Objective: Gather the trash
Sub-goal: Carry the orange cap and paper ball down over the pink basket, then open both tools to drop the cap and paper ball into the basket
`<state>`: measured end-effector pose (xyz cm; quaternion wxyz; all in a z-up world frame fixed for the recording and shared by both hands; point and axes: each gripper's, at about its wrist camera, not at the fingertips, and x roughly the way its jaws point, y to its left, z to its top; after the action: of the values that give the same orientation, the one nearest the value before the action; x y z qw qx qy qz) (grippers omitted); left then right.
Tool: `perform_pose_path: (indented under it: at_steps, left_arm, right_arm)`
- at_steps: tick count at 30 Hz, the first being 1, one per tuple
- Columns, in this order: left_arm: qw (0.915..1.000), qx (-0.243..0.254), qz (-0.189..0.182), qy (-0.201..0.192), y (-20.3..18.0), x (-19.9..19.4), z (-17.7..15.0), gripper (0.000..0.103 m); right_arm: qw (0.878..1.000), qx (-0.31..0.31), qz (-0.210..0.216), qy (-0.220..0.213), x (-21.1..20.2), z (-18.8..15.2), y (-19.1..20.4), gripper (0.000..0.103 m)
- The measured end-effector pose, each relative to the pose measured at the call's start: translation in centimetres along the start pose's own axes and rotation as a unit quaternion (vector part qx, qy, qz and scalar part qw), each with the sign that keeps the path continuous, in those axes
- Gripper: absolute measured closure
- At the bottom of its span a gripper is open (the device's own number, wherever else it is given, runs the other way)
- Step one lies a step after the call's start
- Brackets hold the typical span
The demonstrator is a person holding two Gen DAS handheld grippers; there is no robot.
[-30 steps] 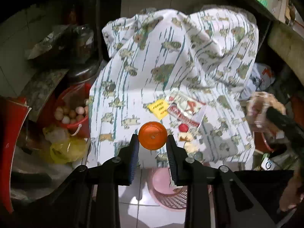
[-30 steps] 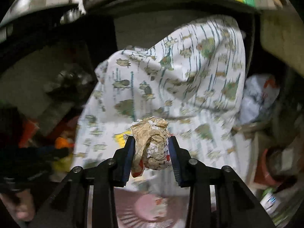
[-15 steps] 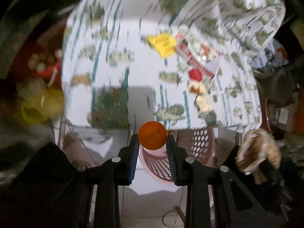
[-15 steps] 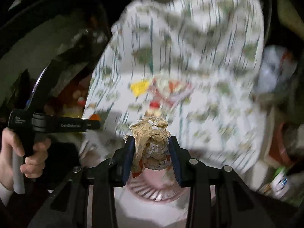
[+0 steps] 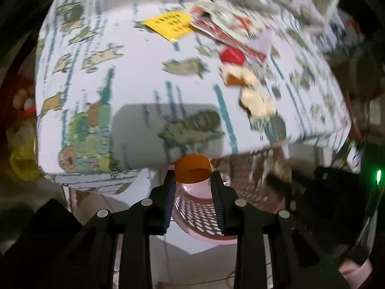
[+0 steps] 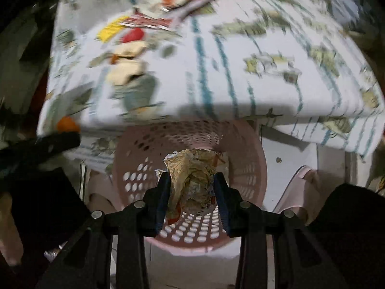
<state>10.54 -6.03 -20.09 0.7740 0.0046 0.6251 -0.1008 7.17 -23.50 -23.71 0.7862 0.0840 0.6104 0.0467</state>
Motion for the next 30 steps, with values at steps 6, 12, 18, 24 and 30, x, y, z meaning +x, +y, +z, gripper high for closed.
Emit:
perform_pose_path:
  at_steps: [6, 12, 18, 24, 30]
  left_arm:
    - [0.9986, 0.031, 0.023, 0.037, -1.1, 3.5, -1.2, 0.075]
    - [0.9958, 0.022, 0.023, 0.086, -0.2, 6.9, -1.1, 0.063]
    - [0.9964, 0.025, 0.050, 0.064, -1.0, 6.0, -1.1, 0.031]
    - [0.9985, 0.020, 0.033, 0.039, -1.6, 0.7, -1.6, 0.033]
    - [0.9982, 0.005, 0.030, -0.051, -0.9, -8.0, -1.9, 0.033]
  right_arm:
    - [0.999, 0.025, -0.012, -0.022, 2.2, 0.1, -1.4, 0.062]
    - [1.000, 0.019, -0.006, -0.015, 3.3, 0.8, -1.0, 0.051]
    - [0.999, 0.038, 0.004, -0.019, 2.2, 1.1, -1.3, 0.035]
    - [0.998, 0.062, -0.015, -0.027, 0.2, 1.1, -1.4, 0.037]
    - [0.996, 0.016, -0.032, -0.077, -5.9, 1.3, 2.0, 0.037]
